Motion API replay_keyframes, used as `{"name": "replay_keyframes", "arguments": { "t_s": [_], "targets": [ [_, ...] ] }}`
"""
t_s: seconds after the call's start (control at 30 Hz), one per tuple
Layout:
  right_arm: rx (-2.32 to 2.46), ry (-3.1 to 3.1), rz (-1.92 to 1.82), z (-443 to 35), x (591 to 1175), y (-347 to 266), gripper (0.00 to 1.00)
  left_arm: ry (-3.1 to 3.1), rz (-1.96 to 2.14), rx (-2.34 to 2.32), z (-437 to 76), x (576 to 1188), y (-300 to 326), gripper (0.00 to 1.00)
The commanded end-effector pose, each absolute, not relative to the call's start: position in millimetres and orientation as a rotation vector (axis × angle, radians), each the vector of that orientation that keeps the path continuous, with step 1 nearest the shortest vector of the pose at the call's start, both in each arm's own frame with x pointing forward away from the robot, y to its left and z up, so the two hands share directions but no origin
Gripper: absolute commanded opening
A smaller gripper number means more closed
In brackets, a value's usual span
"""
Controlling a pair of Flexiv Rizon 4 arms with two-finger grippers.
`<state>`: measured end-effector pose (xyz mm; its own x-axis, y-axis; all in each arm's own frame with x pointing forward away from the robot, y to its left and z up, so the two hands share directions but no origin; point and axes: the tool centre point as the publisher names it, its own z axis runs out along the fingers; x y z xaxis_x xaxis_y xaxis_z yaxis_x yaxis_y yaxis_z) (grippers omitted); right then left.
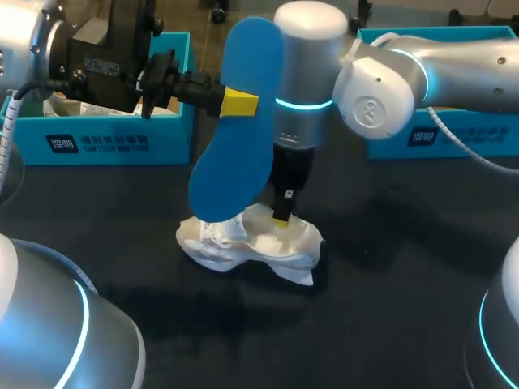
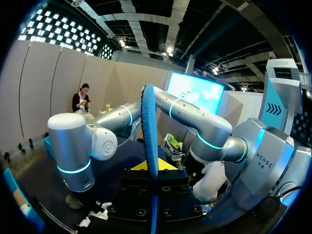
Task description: Take the shoe out of the shoebox, open the shoe tongue, remove and reinsert the insole, then place the shoe into the shoebox
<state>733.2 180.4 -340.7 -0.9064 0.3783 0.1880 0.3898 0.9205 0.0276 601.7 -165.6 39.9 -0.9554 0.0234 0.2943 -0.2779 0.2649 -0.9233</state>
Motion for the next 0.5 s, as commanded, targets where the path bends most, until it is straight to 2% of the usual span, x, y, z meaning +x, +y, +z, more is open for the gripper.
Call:
{"name": "replay_keyframes", "arguments": {
  "t_s": [0.03, 0.5],
  "targets": [
    [-0.764, -2.91, -0.148, -321.7, 713.4, 169.3, 0.0, -2.288, 1.749, 0.235, 39.1, 602.3, -166.3, 0.0],
    [-1.56, -2.65, -0.316, -311.1, 681.5, 172.4, 0.0, -2.288, 1.749, 0.235, 39.1, 602.3, -166.3, 0.0]
  ]
}}
